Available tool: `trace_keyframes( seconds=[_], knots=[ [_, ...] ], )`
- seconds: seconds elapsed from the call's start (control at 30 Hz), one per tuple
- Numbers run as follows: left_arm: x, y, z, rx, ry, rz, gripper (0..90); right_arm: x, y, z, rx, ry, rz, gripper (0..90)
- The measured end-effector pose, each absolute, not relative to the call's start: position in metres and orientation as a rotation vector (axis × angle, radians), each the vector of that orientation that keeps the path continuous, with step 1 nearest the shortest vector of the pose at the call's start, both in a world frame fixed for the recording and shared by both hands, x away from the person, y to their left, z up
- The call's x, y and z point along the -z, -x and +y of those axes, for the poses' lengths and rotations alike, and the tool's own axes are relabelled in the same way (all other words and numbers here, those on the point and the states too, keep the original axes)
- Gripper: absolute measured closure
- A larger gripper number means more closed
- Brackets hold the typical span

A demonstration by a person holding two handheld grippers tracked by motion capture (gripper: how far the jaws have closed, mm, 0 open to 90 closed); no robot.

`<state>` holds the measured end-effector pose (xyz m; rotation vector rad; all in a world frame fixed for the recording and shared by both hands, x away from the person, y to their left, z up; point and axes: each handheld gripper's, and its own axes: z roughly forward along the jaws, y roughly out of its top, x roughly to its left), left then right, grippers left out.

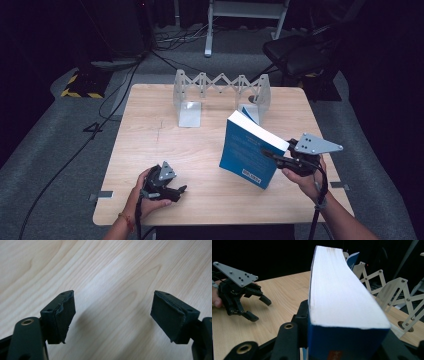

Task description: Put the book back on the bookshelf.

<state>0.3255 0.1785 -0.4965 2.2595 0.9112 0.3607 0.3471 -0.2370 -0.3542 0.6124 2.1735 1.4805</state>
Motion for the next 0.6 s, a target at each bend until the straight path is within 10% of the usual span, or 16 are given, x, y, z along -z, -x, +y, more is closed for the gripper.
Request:
trace_keyframes(
  seconds=[0.6],
  knots=[
    [0.504, -0.328, 0.196, -0.370, -2.207, 0.977, 15.7, 0.337, -0.369, -0.219, -1.498, -0.632, 2.183, 61.5]
  ],
)
